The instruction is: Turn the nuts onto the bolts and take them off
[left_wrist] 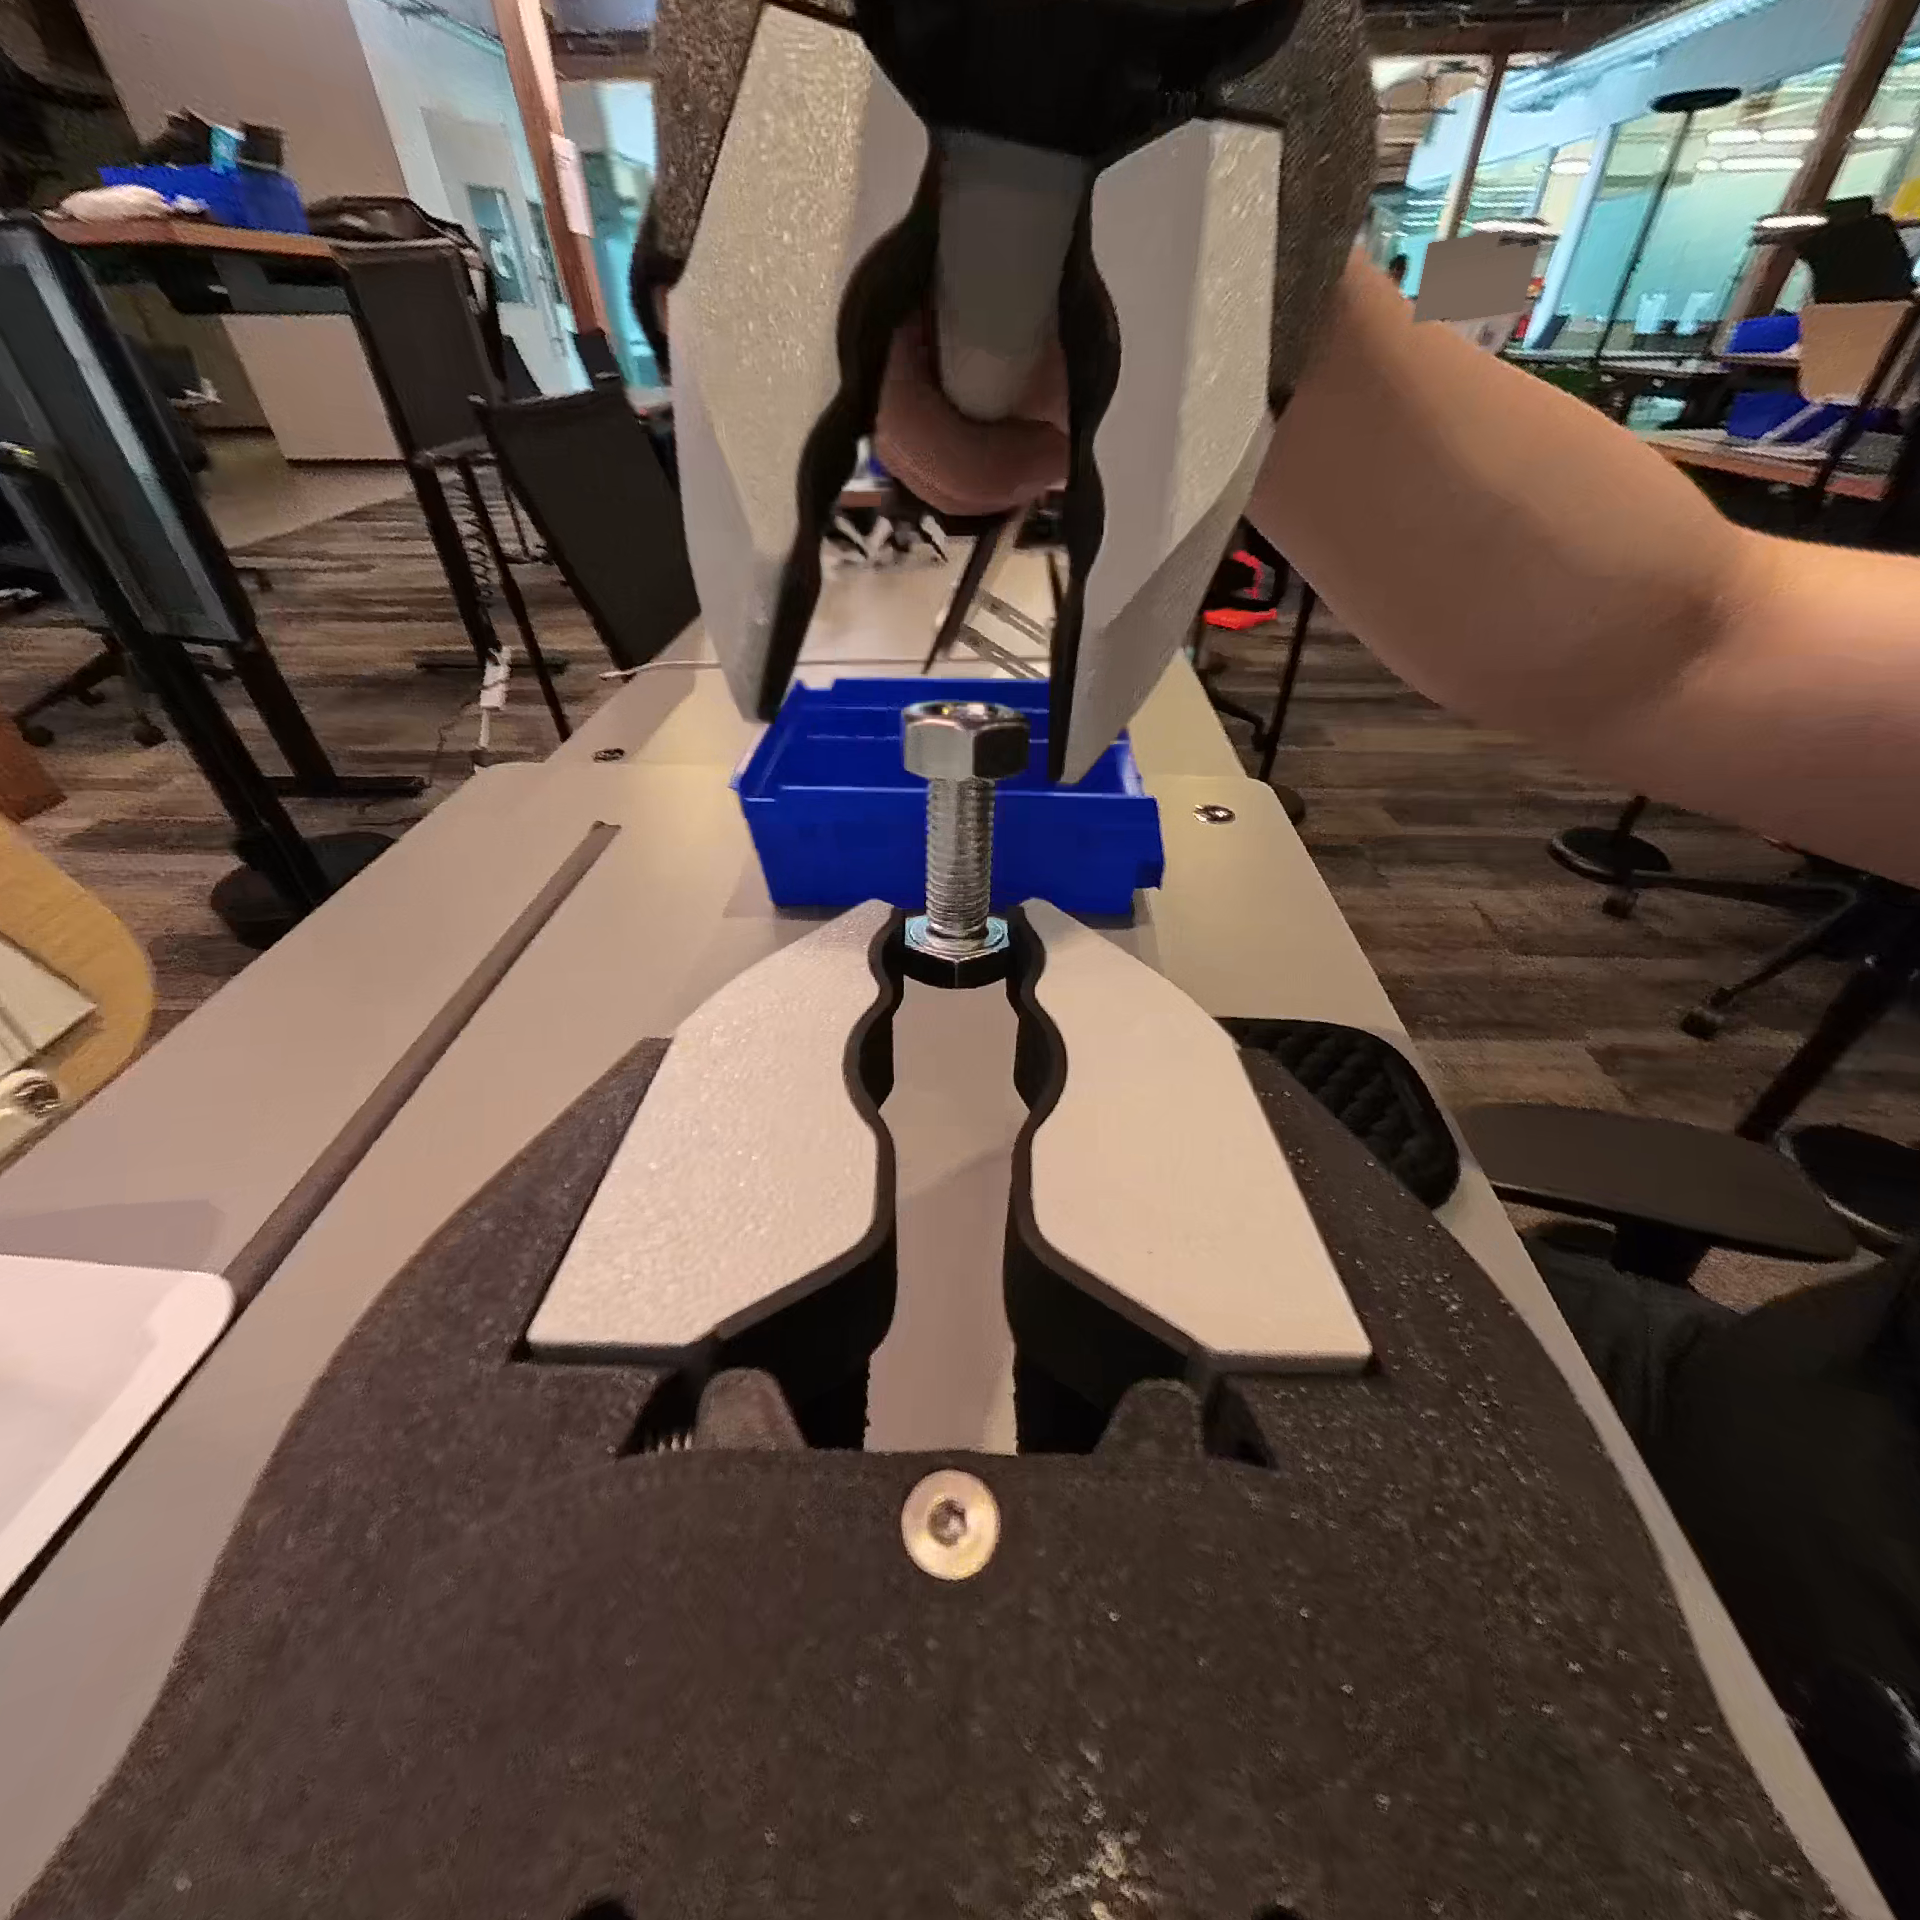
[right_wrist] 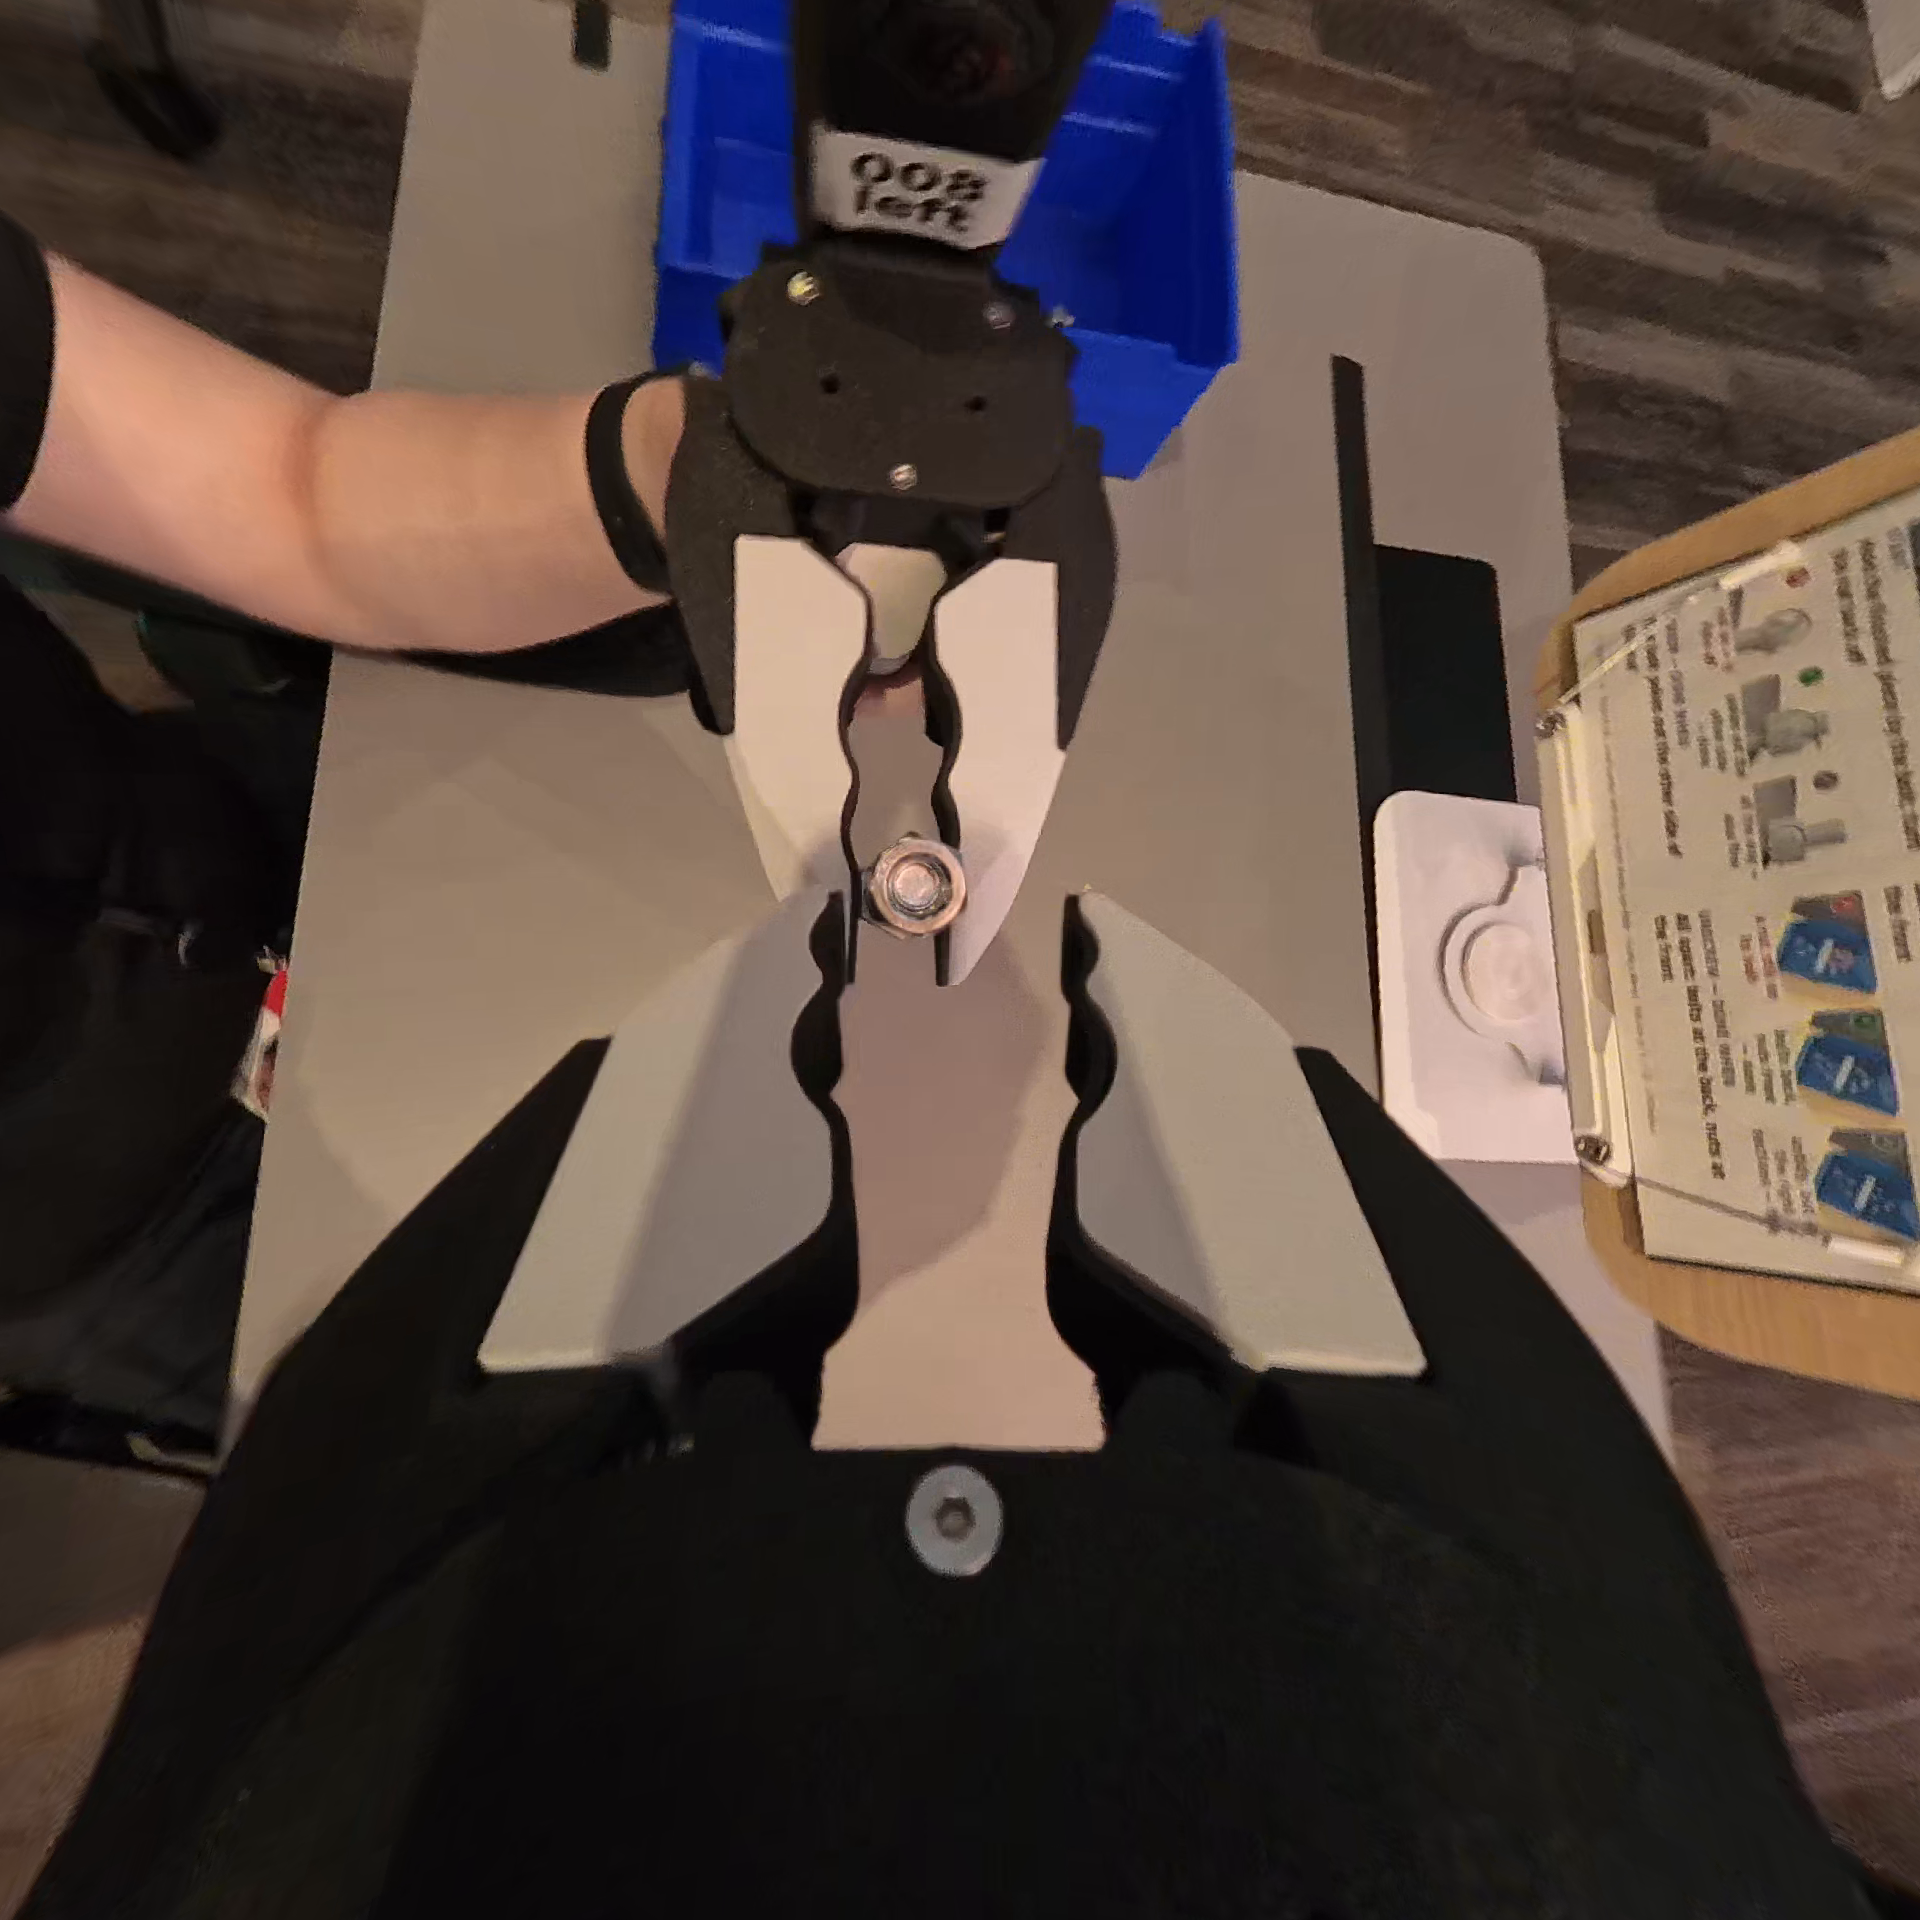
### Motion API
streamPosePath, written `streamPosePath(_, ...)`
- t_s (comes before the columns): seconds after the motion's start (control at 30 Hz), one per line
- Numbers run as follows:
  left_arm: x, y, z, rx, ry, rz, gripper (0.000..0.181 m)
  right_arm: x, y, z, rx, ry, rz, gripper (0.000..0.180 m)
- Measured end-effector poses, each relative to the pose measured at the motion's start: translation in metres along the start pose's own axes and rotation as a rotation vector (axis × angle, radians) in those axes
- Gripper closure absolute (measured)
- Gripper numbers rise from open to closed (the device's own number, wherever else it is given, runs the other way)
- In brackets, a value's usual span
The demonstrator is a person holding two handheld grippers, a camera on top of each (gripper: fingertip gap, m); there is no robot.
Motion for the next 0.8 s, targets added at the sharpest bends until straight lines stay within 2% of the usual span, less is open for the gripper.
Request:
streamPosePath(0.1, 0.003, 0.013, -0.002, -0.026, -0.002, -0.111, 0.163, 0.004, -0.009, -0.011, -0.151, -0.050, 0.085, 0.136)
streamPosePath(0.2, 0.008, 0.032, -0.001, -0.065, 0.018, -0.277, 0.162, 0.007, -0.023, -0.009, -0.343, 0.025, 0.268, 0.139)
streamPosePath(0.3, 0.012, 0.043, 0.000, -0.113, 0.040, -0.394, 0.163, -0.002, -0.024, -0.014, -0.520, 0.011, 0.307, 0.138)
streamPosePath(0.37, 0.012, 0.044, 0.001, -0.122, 0.048, -0.416, 0.163, -0.005, -0.031, -0.008, -0.506, 0.064, 0.385, 0.133)
streamPosePath(0.47, 0.012, 0.046, 0.001, -0.121, 0.048, -0.439, 0.163, -0.011, -0.035, -0.007, -0.540, 0.073, 0.403, 0.135)
streamPosePath(0.67, 0.012, 0.048, 0.001, -0.144, 0.061, -0.471, 0.163, -0.019, -0.040, -0.003, -0.567, 0.108, 0.396, 0.145)
streamPosePath(0.73, 0.011, 0.047, 0.001, -0.142, 0.058, -0.466, 0.163, -0.021, -0.040, -0.004, -0.546, 0.111, 0.392, 0.151)
streamPosePath(0.77, 0.010, 0.047, 0.002, -0.138, 0.063, -0.461, 0.163, -0.021, -0.039, -0.005, -0.532, 0.113, 0.385, 0.161)
streamPosePath(0.8, 0.010, 0.046, 0.003, -0.137, 0.069, -0.454, 0.163, -0.022, -0.038, -0.004, -0.521, 0.128, 0.380, 0.161)
Point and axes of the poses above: each gripper's, where its closed fingertips meet, x back along the fingers, z out of its underside, y = z × x across the jaws, the point moved 3 cm from there along x, back along the fingers, and after that the axes turned 12 degrees about -y, right-handed, at the moved point
